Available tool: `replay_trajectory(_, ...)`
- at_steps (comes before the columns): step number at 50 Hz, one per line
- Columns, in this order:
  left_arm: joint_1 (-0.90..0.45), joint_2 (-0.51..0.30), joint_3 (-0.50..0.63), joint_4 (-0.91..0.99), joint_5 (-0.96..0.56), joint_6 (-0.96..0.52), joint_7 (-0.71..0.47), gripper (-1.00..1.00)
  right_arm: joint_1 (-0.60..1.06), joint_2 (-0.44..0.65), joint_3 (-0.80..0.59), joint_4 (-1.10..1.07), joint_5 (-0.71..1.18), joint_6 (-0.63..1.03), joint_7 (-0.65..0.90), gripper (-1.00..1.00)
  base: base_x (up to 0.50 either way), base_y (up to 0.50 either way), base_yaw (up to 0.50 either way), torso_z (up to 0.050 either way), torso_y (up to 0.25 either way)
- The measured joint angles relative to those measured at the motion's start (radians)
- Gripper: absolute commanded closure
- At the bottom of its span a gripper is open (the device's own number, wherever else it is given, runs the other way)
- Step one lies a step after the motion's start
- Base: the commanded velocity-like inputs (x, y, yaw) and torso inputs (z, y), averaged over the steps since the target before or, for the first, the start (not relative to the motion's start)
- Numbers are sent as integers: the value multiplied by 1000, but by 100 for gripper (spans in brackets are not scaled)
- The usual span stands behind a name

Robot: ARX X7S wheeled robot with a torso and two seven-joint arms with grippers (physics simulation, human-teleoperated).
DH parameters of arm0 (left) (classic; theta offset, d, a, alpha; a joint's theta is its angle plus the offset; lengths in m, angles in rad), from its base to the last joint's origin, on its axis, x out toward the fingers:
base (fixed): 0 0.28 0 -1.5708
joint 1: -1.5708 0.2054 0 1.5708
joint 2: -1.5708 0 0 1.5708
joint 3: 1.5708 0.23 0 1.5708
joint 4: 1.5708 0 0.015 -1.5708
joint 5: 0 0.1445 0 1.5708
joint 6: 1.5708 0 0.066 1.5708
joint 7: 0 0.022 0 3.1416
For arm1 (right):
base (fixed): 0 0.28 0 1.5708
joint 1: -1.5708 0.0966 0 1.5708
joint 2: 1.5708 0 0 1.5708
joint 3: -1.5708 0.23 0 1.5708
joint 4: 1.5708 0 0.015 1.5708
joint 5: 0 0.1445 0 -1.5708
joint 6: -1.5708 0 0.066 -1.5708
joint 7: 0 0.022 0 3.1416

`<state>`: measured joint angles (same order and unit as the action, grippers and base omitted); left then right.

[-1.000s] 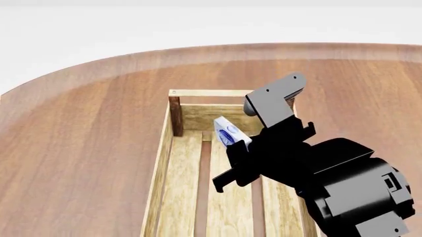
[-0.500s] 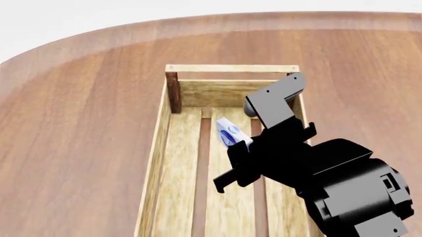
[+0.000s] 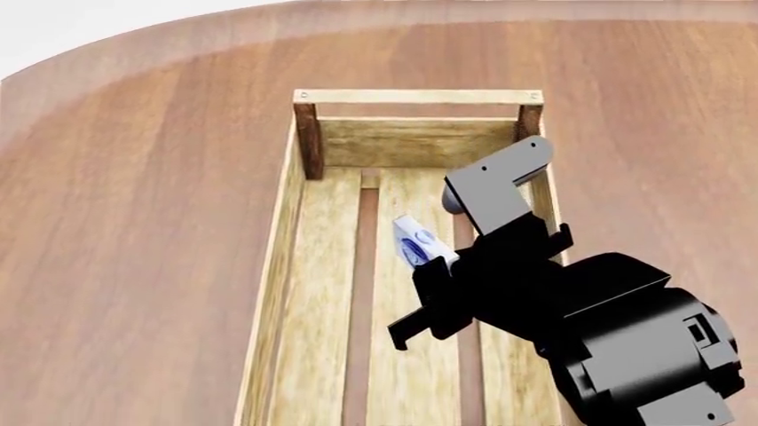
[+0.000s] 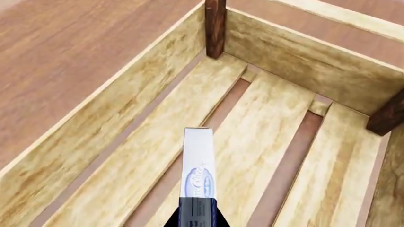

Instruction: Pick up the cream cheese and put it in the tray.

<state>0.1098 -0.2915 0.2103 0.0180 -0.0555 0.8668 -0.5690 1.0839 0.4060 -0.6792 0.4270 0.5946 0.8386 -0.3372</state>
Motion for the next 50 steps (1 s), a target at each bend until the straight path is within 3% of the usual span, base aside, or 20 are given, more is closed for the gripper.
replay_trajectory(50,-4,-8,9,-3,-4,-3,-9,-100,0,-8,-38,28,-20,-9,-7,100,0,0,0,0,-63)
